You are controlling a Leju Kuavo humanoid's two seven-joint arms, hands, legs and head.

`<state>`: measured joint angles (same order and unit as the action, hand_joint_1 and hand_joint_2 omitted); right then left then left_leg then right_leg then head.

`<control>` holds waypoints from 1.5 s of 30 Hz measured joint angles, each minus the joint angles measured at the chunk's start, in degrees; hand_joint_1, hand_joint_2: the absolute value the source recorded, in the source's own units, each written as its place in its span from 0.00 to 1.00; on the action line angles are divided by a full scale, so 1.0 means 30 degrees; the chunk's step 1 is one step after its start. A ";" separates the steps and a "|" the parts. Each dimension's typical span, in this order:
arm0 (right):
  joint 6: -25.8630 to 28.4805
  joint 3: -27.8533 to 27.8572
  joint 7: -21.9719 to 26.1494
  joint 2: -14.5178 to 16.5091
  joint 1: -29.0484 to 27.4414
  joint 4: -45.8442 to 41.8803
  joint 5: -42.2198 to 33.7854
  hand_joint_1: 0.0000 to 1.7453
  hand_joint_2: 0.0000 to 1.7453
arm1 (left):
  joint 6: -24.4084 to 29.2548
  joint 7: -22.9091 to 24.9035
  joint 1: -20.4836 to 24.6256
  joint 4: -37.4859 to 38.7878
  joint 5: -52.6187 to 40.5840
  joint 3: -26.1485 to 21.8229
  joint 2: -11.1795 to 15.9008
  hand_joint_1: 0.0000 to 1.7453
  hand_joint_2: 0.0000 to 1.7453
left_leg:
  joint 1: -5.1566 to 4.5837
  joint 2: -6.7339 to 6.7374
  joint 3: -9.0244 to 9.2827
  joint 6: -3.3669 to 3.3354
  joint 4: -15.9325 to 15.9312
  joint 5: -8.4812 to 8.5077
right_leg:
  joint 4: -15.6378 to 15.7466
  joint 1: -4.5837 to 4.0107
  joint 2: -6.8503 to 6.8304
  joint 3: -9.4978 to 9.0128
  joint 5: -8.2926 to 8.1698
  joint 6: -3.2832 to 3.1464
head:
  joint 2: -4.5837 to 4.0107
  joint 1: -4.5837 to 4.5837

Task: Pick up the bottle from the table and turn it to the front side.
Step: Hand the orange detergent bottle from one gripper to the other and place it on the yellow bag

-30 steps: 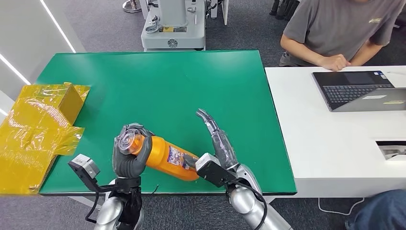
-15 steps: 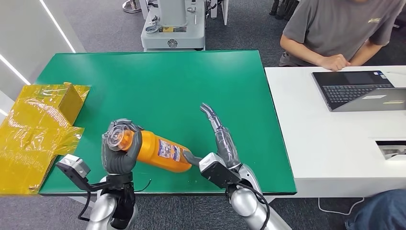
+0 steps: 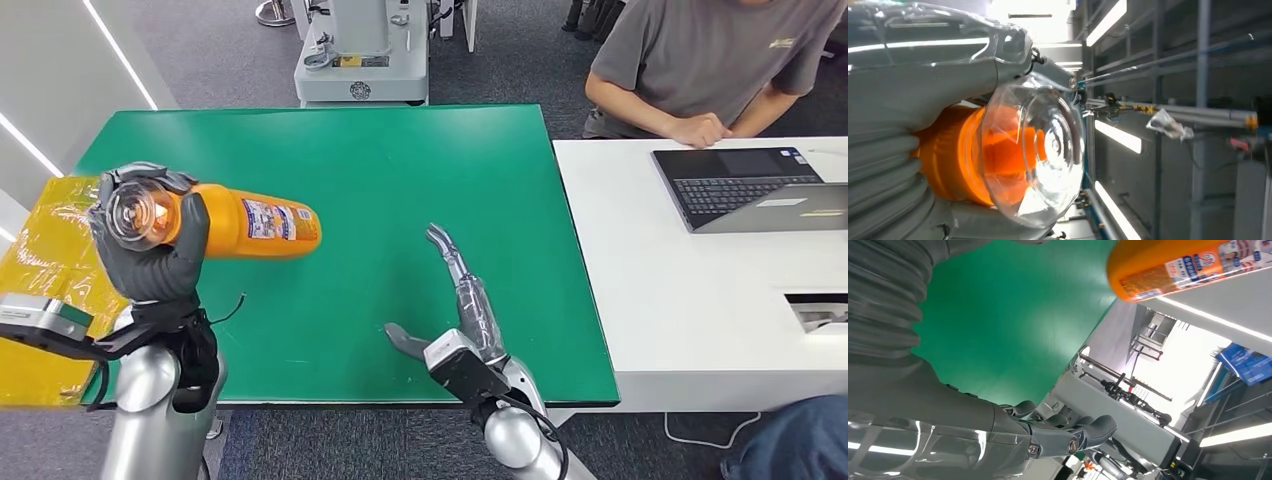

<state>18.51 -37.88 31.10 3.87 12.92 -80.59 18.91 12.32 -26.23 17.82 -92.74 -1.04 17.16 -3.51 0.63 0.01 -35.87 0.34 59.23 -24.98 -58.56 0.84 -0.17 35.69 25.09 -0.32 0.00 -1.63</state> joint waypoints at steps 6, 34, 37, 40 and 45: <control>0.0000 0.0311 -0.0062 -0.0062 -0.0468 -0.0468 -0.0303 0.00 1.00 | 0.0928 0.0857 0.1657 0.0140 -0.3011 -0.0093 0.1249 1.00 1.00 | 0.0000 0.0002 0.0000 0.0000 0.0000 0.0000 | 0.0001 0.0000 0.0005 0.0004 0.0000 0.0000 | 0.0000 0.0000; -0.0011 0.1022 -0.0272 -0.0155 -0.2185 -0.0829 -0.0106 0.00 1.00 | 0.8162 0.6307 0.6741 1.2997 -2.3262 0.0154 0.4570 1.00 1.00 | 0.0000 0.0024 0.0003 0.0012 0.0001 0.0008 | -0.0004 0.0000 0.0051 0.0024 -0.0003 -0.0009 | 0.0000 0.0002; 0.0025 0.1064 -0.0319 -0.0180 -0.2205 -0.0833 -0.0206 0.00 1.00 | 0.8167 0.6557 0.7170 1.4875 -2.4074 0.0470 0.4588 1.00 1.00 | 0.0000 0.0025 0.0003 0.0012 0.0001 0.0008 | -0.0004 0.0000 0.0053 0.0025 -0.0003 -0.0009 | 0.0000 0.0000; 0.0022 0.1073 -0.0357 -0.0240 -0.2213 -0.0902 -0.0317 0.00 1.00 | 0.8108 0.6750 0.7456 1.6638 -2.4505 0.0800 0.4525 1.00 1.00 | 0.0000 0.0031 0.0002 0.0013 0.0001 0.0007 | -0.0004 0.0001 0.0068 0.0027 -0.0003 -0.0009 | 0.0000 0.0000; -0.0148 0.1073 -0.0406 -0.0408 -0.2202 -0.1168 -0.0468 0.00 1.00 | 0.7612 0.7296 0.7718 1.9054 -2.5509 0.1264 0.4527 1.00 1.00 | 0.0000 0.0040 0.0000 0.0013 0.0000 0.0007 | -0.0006 0.0000 0.0079 0.0028 -0.0003 -0.0009 | 0.0002 0.0000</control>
<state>18.07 -34.67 29.88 2.65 6.31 -84.09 17.51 35.16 -4.34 40.98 -35.58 -77.57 20.95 10.07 0.63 0.13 -35.87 0.38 59.23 -24.96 -58.58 0.84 0.07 35.77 25.09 -0.34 0.01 -1.63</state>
